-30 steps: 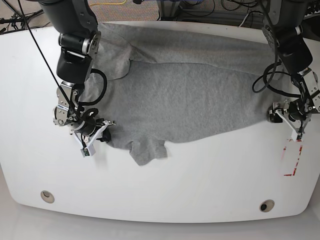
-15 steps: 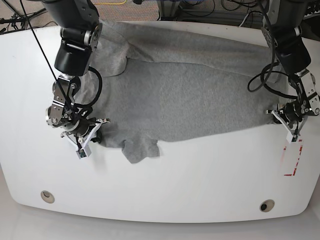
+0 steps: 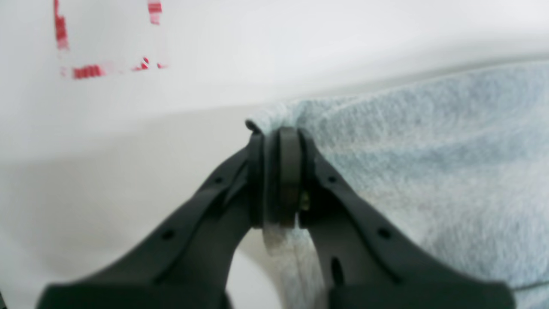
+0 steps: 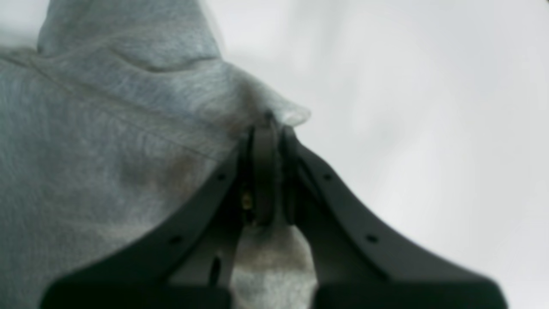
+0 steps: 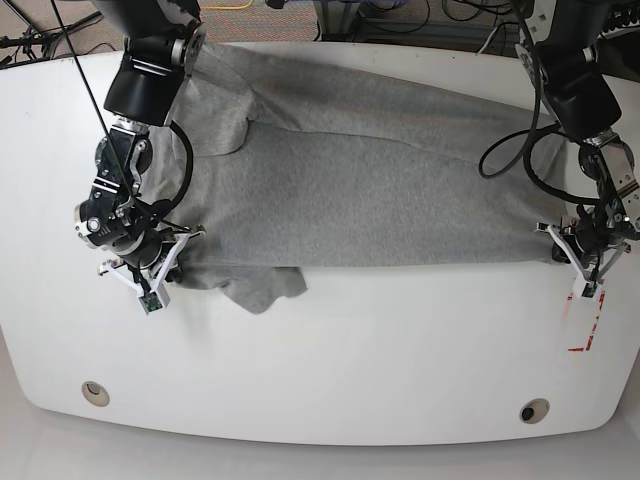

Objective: Fold the T-shirt properly
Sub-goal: 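Fold the grasped edge over the shirt body with both grippers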

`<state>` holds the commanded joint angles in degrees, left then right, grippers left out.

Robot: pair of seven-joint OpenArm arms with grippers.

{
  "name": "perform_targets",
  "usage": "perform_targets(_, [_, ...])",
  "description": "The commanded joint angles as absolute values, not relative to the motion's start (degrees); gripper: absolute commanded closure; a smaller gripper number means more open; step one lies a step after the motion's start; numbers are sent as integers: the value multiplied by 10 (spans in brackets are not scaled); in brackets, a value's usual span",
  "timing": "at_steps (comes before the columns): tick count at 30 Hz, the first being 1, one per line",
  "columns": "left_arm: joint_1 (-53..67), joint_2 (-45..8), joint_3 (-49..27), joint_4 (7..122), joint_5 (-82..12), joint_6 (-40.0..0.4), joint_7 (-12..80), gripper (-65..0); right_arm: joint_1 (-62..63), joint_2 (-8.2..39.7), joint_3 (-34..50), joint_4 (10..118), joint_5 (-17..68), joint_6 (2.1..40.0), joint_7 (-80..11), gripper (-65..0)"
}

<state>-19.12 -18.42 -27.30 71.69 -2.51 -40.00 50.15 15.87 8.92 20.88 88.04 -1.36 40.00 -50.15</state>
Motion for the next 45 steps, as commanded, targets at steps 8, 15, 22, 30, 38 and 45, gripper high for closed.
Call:
perform_targets(8, [-176,-183,-271,734,-25,-400,501,-26,116,88,211,995,-13,400,-583,0])
perform_targets(15, [-176,-183,-270,735,-25,-400,500,-26,60,64,213,1105,-13,400,-652,0])
perform_targets(22, [-176,-183,-270,740,-26,-400,503,-25,5,45,214,1152,-13,400,-681,0])
perform_targets(30, [-167,-185,-272,740,-26,-400,503,-25,-52,40,214,1167,-13,400,-683,0])
perform_targets(38, [-132,-187,-271,783,-26,-400,507,-26,-87,13,266,1169,-13,400,-684,0])
perform_targets(45, [-96,-186,-271,864,-26,-400,557,-28,-91,1,320,1168,-15,400,-717,0])
